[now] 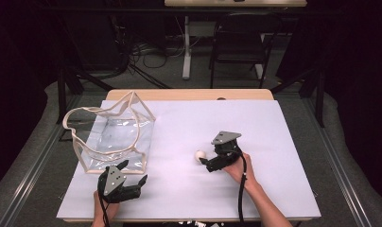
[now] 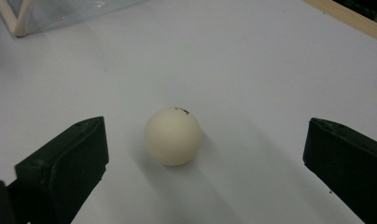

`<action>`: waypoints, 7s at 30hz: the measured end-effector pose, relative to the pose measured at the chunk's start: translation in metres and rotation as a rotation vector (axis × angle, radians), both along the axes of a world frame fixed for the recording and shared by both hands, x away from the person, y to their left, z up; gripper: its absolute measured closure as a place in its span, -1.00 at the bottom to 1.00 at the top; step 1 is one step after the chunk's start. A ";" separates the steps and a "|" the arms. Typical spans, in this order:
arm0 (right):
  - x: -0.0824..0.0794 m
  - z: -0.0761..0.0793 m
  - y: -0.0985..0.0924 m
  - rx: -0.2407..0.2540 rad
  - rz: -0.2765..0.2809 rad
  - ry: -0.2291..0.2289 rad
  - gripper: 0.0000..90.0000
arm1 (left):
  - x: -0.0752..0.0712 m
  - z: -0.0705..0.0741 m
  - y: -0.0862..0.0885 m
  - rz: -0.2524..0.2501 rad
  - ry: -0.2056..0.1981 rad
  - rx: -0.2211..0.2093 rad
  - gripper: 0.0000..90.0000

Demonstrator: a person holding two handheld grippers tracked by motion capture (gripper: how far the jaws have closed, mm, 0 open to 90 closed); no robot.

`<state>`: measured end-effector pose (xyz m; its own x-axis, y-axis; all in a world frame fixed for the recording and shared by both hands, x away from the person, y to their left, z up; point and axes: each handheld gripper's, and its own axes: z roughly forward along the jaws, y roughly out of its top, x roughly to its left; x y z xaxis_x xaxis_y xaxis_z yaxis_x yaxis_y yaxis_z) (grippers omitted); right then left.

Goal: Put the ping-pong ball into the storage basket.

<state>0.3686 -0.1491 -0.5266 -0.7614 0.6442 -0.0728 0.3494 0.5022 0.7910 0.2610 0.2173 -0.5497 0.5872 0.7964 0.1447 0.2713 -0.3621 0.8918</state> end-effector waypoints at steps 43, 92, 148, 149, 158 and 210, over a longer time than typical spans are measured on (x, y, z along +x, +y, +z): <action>0.014 -0.019 0.022 -0.019 0.039 0.085 -1.00 | 0.000 0.000 -0.001 -0.003 -0.001 -0.001 -0.64; 0.008 -0.015 0.031 -0.117 0.022 0.095 0.13 | -0.001 0.001 -0.001 -0.005 -0.002 0.000 -0.64; -0.001 0.023 0.029 -0.049 0.036 0.025 0.13 | -0.001 0.000 0.000 -0.016 -0.001 0.001 -0.64; -0.001 0.024 0.028 -0.050 0.036 0.023 0.13 | -0.001 0.000 -0.001 -0.016 -0.002 0.001 -0.64; -0.005 0.031 0.028 -0.039 0.035 0.011 0.13 | -0.001 0.000 -0.001 -0.013 0.003 0.005 -0.64; 0.002 0.068 0.027 -0.047 0.024 -0.032 0.13 | -0.001 0.000 -0.001 -0.009 -0.001 0.002 -0.64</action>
